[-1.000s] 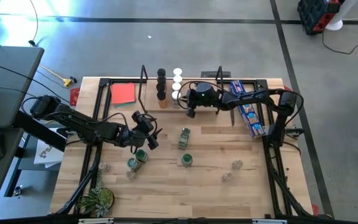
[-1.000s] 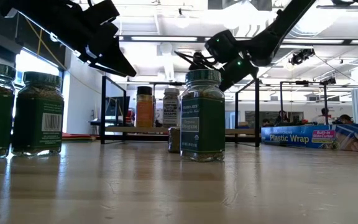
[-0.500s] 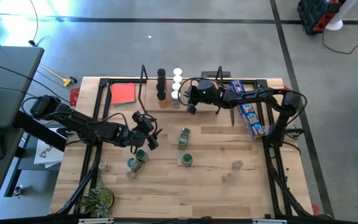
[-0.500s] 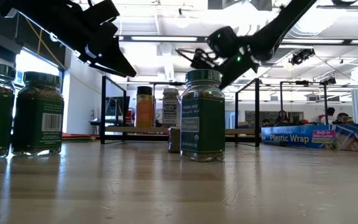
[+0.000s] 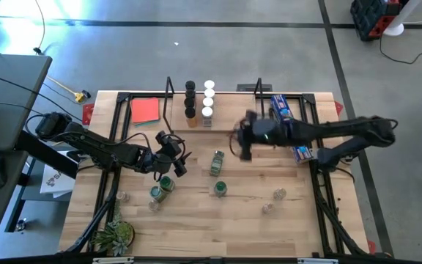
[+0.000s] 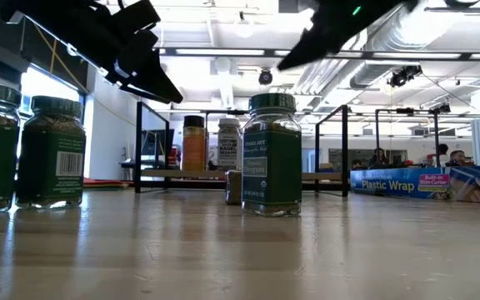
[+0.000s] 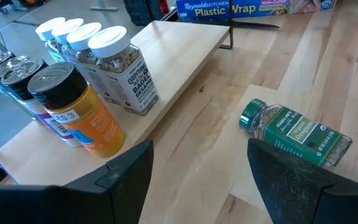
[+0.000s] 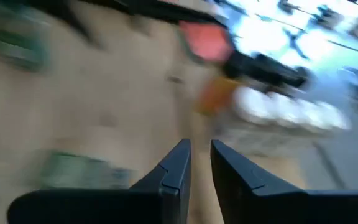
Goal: Shelf spices
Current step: Put the green seasoning bottle on the shelf
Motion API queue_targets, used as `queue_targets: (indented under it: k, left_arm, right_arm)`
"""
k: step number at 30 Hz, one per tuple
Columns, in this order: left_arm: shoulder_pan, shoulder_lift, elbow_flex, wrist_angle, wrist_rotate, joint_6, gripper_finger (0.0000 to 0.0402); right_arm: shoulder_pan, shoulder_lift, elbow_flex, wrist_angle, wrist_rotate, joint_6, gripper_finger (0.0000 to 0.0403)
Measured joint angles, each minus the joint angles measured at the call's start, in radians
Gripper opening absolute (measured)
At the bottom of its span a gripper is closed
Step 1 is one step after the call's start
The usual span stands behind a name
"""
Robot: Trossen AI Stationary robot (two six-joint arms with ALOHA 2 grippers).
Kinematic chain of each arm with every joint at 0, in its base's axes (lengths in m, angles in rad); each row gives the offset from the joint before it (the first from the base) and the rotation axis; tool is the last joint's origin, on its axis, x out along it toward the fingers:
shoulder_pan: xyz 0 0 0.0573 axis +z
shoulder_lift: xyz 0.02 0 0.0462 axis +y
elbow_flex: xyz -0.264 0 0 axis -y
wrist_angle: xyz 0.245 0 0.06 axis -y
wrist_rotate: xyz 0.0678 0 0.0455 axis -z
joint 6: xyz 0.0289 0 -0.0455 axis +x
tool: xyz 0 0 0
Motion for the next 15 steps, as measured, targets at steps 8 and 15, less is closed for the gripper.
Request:
queue_targets:
  k: [8, 15]
  left_arm:
    - [0.0, 0.0, 0.0, 0.008, 0.092, 0.024, 0.0255]
    - [0.023, 0.085, 0.002, 0.251, 0.584, 0.18, 0.0248]
  right_arm:
    - [0.239, 0.021, -0.068, 0.046, -0.143, 0.254, 0.0056]
    - [0.337, 0.12, -0.068, 0.05, -0.147, 0.351, 0.0116]
